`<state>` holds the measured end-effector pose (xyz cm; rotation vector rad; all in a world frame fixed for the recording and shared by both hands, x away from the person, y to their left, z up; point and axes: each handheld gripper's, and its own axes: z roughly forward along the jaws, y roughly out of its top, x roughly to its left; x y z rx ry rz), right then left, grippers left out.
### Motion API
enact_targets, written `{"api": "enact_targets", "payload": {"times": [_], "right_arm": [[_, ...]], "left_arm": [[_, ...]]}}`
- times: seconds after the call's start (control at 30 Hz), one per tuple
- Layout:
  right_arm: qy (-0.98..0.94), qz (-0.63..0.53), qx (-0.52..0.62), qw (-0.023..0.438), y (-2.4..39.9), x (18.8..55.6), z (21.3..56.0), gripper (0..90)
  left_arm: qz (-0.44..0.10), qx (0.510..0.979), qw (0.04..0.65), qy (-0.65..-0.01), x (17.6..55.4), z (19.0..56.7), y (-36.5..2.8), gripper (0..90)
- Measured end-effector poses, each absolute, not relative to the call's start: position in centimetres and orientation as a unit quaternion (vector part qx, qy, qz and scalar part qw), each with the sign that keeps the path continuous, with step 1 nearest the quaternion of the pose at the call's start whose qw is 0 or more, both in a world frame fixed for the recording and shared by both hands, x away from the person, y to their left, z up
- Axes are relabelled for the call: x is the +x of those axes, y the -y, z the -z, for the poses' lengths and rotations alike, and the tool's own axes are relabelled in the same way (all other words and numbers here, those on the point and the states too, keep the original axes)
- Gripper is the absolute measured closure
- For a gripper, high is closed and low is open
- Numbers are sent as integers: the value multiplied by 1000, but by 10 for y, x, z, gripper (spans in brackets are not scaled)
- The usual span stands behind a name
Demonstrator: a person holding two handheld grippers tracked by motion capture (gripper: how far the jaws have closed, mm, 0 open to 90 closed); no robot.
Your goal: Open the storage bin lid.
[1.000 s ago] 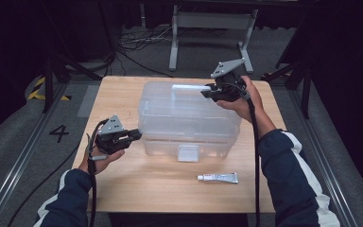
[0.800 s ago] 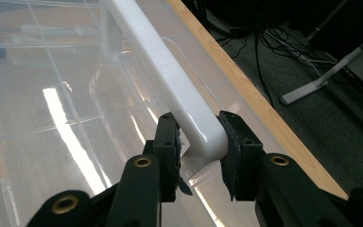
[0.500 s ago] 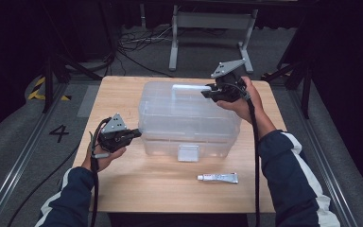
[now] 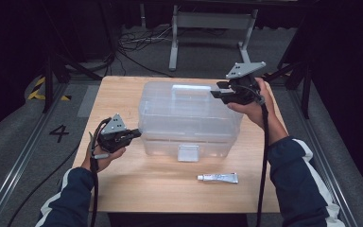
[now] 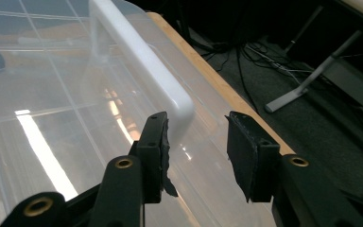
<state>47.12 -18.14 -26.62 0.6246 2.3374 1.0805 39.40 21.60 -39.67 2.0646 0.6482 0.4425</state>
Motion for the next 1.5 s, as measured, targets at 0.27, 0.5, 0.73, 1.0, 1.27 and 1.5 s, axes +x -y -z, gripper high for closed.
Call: {"api": "enact_targets", "payload": {"times": [0.27,0.5,0.73,1.0,1.27,1.5], "right_arm": [[-833,-422,244,260,224,454,267,573],[-826,-417,271,265,266,445,293,543],[-812,-428,286,276,292,435,313,520],[-816,-428,293,256,298,431,333,504],[-835,-416,272,235,297,426,364,475],[-850,-415,246,213,291,420,380,455]], "left_arm": [[-174,836,451,-260,395,396,-216,899],[-176,838,448,-258,395,395,-217,899],[-174,837,451,-258,396,394,-217,899],[-175,836,452,-257,398,392,-217,899],[-183,829,462,-255,399,387,-217,899],[-183,827,465,-259,400,385,-216,899]]}}
